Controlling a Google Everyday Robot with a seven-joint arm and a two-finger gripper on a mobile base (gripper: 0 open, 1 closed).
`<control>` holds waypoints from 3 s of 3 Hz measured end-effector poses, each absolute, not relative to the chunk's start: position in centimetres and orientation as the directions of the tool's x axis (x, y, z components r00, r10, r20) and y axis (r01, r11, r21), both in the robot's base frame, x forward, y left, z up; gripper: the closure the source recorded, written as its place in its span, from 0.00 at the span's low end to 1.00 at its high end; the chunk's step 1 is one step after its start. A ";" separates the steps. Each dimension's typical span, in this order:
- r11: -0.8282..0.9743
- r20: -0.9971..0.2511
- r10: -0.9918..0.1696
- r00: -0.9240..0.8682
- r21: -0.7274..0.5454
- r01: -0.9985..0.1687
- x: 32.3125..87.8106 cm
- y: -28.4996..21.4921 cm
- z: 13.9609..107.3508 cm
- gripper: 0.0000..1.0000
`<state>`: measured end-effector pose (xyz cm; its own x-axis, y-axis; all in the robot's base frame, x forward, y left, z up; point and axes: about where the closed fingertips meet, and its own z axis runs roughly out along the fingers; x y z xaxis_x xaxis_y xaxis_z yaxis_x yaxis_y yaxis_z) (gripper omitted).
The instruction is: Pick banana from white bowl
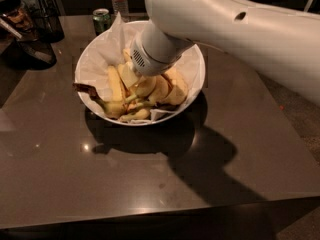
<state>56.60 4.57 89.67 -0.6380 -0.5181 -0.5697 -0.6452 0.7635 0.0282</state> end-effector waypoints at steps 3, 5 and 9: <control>0.793 -0.808 -0.220 -0.547 0.178 -0.582 57.6 -2.6 95.7 1.00; 0.599 -0.881 -0.051 -0.471 0.350 -0.720 55.1 -3.3 100.2 1.00; 0.063 -0.966 -0.252 -0.060 0.045 -0.997 43.3 -0.7 106.8 1.00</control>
Offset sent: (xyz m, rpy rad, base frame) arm 0.0003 -0.0723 0.0831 0.4283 -0.1921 -0.1109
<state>43.29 -0.68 106.78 -0.0598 -0.2523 -0.9658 -0.9970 0.0628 0.0453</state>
